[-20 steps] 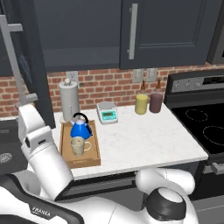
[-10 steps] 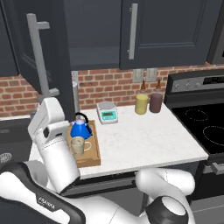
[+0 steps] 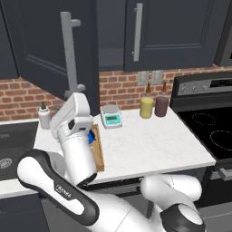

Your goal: Pick the kettle from the counter and place it on the tray. Then pick the mug from the cabinet and place it on the tray. Then close the cabinet doors.

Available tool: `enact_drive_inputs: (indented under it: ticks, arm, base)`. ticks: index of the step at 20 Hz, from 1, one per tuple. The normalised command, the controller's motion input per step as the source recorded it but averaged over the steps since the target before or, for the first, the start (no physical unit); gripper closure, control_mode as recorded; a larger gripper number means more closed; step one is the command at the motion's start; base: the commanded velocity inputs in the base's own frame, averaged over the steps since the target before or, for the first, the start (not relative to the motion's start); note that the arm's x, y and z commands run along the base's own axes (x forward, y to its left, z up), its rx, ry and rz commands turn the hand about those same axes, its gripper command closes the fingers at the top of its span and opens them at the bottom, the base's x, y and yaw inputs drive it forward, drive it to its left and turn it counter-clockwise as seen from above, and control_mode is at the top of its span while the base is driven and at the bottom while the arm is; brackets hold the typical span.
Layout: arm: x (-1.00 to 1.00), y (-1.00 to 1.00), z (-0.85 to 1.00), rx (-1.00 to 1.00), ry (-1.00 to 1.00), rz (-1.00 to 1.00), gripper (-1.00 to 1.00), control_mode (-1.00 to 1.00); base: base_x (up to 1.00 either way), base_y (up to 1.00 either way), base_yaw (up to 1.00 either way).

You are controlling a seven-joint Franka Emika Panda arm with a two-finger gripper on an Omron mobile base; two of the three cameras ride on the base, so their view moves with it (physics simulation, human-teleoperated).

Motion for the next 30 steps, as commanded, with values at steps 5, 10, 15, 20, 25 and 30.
enact_drive_inputs:
  ticks: [5,10,15,20,25,30]
  arm:
    - [0.49,0.0,0.2,0.22,0.08,-0.32,-1.0,-1.0]
    - [0.57,0.01,0.23,0.23,0.06,-0.29,-1.0,-1.0]
    - [0.65,0.05,0.31,0.25,0.01,-0.24,-1.0,-1.0]
    - [0.67,0.07,0.35,0.28,0.0,-0.16,-1.0,-1.0]
    - [0.67,0.1,0.37,0.27,0.0,-0.11,-1.0,-1.0]
    - [0.67,0.09,0.36,0.27,0.0,-0.04,-1.0,-1.0]
  base:
    - [0.0,0.0,0.0]
    - [0.0,0.0,0.0]
    - [0.0,0.0,0.0]
    - [0.0,0.0,0.0]
    - [0.0,0.0,0.0]
    - [0.0,0.0,0.0]
